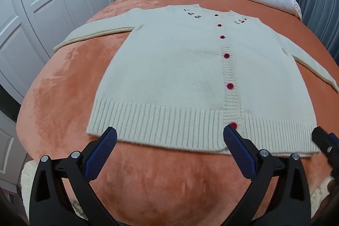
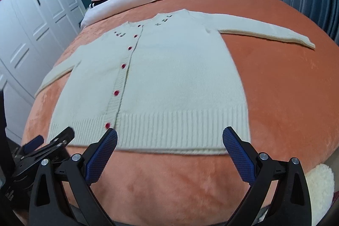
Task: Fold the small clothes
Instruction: 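Grasp the cardigan sleeve cuff with the right gripper and lift it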
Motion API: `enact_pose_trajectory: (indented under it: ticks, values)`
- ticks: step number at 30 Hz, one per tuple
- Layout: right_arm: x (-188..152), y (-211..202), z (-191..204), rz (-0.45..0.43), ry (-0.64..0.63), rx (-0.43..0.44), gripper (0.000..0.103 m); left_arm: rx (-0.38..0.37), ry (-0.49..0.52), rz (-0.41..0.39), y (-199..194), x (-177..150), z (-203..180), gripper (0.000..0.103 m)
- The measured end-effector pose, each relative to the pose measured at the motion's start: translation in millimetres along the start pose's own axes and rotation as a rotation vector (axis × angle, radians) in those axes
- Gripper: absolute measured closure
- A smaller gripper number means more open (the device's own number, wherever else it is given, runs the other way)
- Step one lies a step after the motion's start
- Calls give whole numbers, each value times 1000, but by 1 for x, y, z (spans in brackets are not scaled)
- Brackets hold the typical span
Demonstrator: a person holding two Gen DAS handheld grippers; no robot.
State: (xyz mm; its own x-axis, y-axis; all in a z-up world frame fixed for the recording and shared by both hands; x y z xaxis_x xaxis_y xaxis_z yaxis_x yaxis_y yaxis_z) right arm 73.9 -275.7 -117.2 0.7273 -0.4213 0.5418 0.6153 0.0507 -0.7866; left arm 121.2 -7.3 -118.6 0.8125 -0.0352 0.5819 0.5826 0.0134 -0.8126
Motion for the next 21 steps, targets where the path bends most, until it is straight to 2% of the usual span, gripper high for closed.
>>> enact_pose_trajectory:
  ticks: [3, 7, 9, 13, 16, 18, 19, 20, 21]
  values:
    - [52, 22, -75, -4, 188, 10, 5, -23, -46, 2, 14, 21, 13, 5]
    - [122, 55, -196, -64, 449, -46, 5, -58, -96, 3, 32, 47, 28, 5]
    - [148, 73, -251, -82, 562, -91, 6, -63, -122, 0, 40, 58, 33, 5]
    - [178, 99, -324, -147, 763, -96, 7, -64, -167, -1, 57, 75, 42, 5]
    - [197, 108, -348, -215, 825, -114, 10, -65, -187, 5, 70, 81, 45, 5]
    - [213, 115, -349, -237, 823, -117, 33, -68, -185, 2, 76, 85, 45, 5]
    - [223, 124, -345, -208, 807, -114, 66, -70, -180, -1, 79, 88, 45, 5]
    - [235, 128, -336, -190, 775, -143, 90, -68, -177, -6, 81, 91, 45, 5]
    - [249, 124, -326, -211, 728, -165, 90, -68, -174, -12, 83, 94, 46, 5]
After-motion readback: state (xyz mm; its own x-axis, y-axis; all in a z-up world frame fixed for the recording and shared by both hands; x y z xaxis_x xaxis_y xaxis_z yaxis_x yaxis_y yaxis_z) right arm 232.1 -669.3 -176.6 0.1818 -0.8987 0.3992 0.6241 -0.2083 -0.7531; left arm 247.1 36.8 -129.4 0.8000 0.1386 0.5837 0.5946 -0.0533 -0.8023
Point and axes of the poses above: each gripper's, at about its wrist camera, not at the fingertips, and y roughly the way its jaws point, z to its left, x to its top, the point moved 10 cm from there along y, roughly the way its jaws point
